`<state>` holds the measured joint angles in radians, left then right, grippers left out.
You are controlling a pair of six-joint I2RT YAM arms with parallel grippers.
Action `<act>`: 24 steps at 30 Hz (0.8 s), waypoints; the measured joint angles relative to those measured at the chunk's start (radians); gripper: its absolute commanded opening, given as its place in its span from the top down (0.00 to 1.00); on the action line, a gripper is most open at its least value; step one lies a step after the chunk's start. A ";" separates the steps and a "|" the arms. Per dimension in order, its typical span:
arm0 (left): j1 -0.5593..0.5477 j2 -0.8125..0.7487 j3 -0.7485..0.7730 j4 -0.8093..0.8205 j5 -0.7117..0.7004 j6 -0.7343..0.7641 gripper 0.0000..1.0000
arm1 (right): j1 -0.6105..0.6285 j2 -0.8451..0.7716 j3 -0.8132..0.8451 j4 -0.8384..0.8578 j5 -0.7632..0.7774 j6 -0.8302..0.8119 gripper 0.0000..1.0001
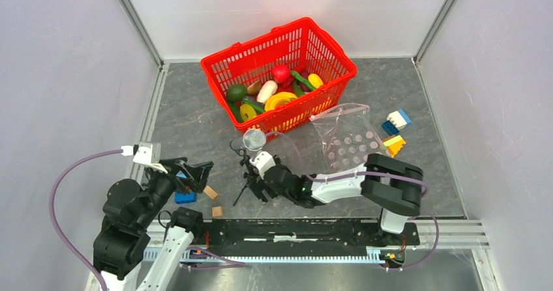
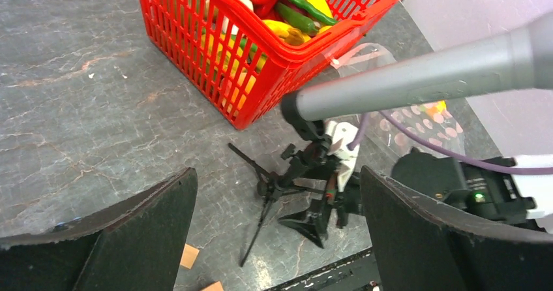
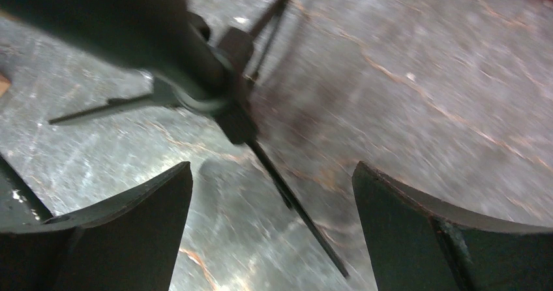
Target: Place the food in the zip-top bag and seal the zipper
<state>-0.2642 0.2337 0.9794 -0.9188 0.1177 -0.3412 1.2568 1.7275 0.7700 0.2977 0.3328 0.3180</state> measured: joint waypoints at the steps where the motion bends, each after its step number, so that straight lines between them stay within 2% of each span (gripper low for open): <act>1: 0.000 0.000 -0.001 0.000 0.004 0.000 0.00 | 0.000 0.025 0.019 0.008 -0.015 -0.007 0.04; 13: 0.000 0.012 0.007 0.003 -0.010 -0.010 0.00 | 0.005 0.335 0.359 0.106 -0.150 -0.001 0.02; 24: 0.000 -0.053 0.114 0.014 -0.021 -0.021 0.00 | 0.007 0.435 0.488 0.135 -0.164 0.045 0.02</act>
<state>-0.2642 0.1810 1.0935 -0.9047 0.0963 -0.3622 1.2640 2.1624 1.2579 0.4328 0.1692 0.3630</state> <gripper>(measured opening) 0.994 0.979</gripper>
